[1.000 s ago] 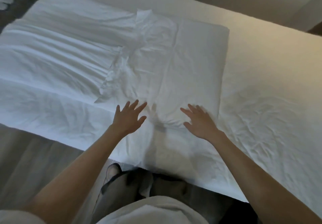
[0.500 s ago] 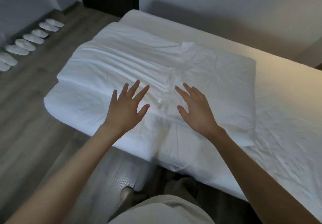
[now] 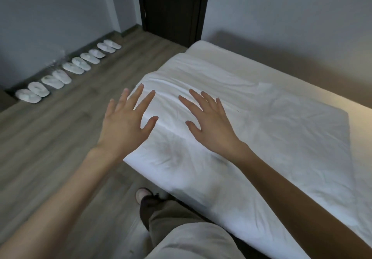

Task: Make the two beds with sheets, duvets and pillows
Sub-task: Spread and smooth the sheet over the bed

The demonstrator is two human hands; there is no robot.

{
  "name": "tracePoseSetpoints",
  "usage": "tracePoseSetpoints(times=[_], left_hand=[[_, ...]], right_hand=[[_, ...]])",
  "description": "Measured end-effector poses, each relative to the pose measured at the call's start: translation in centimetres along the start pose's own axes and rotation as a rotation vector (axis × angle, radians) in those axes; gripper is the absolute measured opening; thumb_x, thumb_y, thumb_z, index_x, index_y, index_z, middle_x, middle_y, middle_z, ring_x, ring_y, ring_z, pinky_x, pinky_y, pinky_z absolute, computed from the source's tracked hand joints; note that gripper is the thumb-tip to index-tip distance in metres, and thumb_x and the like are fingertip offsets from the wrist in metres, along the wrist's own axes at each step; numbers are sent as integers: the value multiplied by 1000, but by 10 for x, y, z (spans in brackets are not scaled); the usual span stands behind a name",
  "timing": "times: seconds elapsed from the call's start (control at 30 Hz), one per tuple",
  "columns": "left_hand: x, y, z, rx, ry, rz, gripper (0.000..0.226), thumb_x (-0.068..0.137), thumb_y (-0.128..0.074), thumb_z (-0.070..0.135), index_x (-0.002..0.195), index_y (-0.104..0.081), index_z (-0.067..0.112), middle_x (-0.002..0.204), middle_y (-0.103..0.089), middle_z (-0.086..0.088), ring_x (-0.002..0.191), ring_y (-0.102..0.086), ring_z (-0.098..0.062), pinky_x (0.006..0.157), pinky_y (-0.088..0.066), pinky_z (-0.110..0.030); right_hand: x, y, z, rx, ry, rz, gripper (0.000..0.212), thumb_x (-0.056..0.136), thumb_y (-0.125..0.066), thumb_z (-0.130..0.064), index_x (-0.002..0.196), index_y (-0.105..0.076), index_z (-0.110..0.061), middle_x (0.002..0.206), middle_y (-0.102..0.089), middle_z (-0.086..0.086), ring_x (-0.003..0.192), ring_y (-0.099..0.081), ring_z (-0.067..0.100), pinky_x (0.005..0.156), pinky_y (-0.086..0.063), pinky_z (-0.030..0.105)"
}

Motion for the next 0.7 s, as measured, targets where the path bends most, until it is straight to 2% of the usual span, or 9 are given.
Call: tracePoseSetpoints(times=[0.2,0.4,0.5,0.63,0.7], left_hand=[[69,0,-94,53,-33,-21,63,94,-52,46,151,-32,28,161,-21,0,147,-20,-33,113,-21,-58],[148,9,-188,82,-56,-99,62,94,-49,46,151,-32,28,161,-21,-1,147,-19,-32,114,-22,-58],[182,11,-234,77,-41,-123,62,95,-48,47,152,-31,29,161,-18,1,148,-16,-31,115,-20,-58],[227,7,-290,34,-18,-144,64,93,-31,57,152,-28,32,162,-15,4,149,-14,-28,117,-18,-55],[251,3,-316,17,-32,-147,62,94,-35,54,151,-31,31,162,-16,5,149,-15,-28,117,-19,-54]], right_hand=[[108,-39,-31,-9,10,9,60,100,-46,-32,153,-18,-36,163,-10,-4,150,-4,25,120,-4,53],[229,-71,-71,-50,22,55,63,91,-63,-28,149,-37,-27,156,-32,6,144,-29,33,113,-24,59],[280,-81,-92,-67,39,48,63,91,-63,-27,148,-36,-27,157,-31,6,144,-28,33,113,-23,59],[333,-94,-106,-65,11,67,62,92,-62,-24,148,-36,-27,156,-32,5,144,-27,33,114,-21,58],[358,-103,-110,-76,-25,57,60,94,-60,-27,149,-35,-29,158,-28,4,145,-24,32,115,-20,58]])
Point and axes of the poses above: each hand's wrist, its own x-axis towards the middle knuckle, its own y-axis out of the back of the hand, z = x × y, the point moved 2 cm from there along x, towards the middle knuckle
